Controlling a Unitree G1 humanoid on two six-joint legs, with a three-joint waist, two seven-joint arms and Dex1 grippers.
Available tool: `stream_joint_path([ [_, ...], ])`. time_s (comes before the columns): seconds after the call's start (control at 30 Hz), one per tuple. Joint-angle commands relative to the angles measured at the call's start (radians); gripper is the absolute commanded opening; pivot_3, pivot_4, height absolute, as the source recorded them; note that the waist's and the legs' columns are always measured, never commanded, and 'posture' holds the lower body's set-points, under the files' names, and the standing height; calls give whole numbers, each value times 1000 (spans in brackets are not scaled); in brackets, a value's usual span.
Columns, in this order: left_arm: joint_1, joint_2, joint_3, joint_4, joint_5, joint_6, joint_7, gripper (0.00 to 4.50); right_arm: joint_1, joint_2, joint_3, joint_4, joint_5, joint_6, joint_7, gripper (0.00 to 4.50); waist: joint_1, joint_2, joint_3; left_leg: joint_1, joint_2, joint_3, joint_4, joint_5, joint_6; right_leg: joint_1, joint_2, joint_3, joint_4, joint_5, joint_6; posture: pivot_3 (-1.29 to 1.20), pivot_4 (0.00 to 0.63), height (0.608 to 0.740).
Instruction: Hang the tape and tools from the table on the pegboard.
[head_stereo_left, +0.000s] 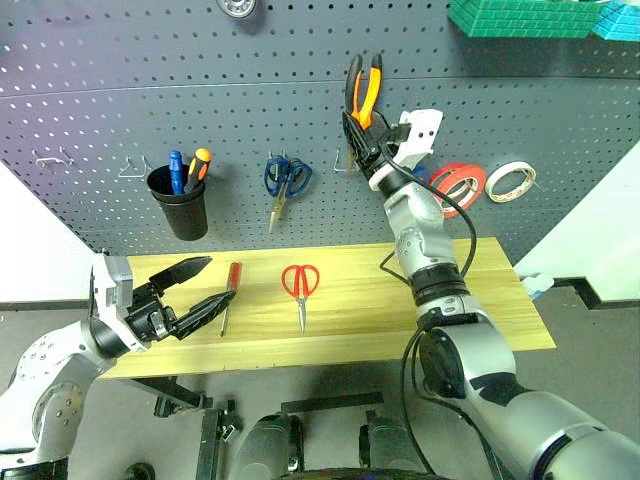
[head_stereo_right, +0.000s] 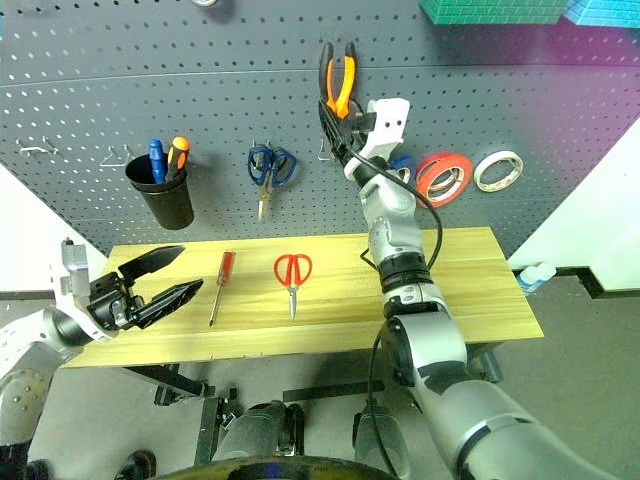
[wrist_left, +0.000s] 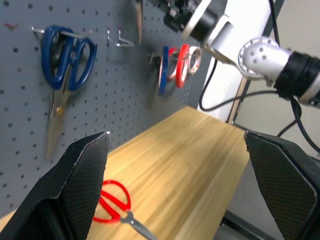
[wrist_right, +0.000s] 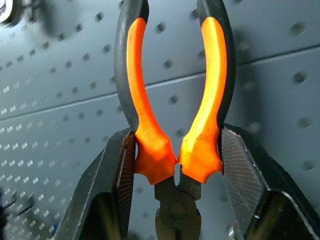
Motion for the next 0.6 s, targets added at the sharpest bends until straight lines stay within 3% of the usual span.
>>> stream_joint_path([
  [0.03,9,18,36,-56,-35,18,15,4500,-60,1,-16,7,5,-52,1,2130,1,0,0,0,0,0,0,0,0,0,0,0,0,0,0,110,16,740],
  [0.6,94,29,75,-159,-92,82,65,4500,-92,23,-17,53,-9,-80,-12,2130,4,4,8,0,1,0,-1,-3,5,-1,-2,1,-1,-1,-2,140,109,740],
])
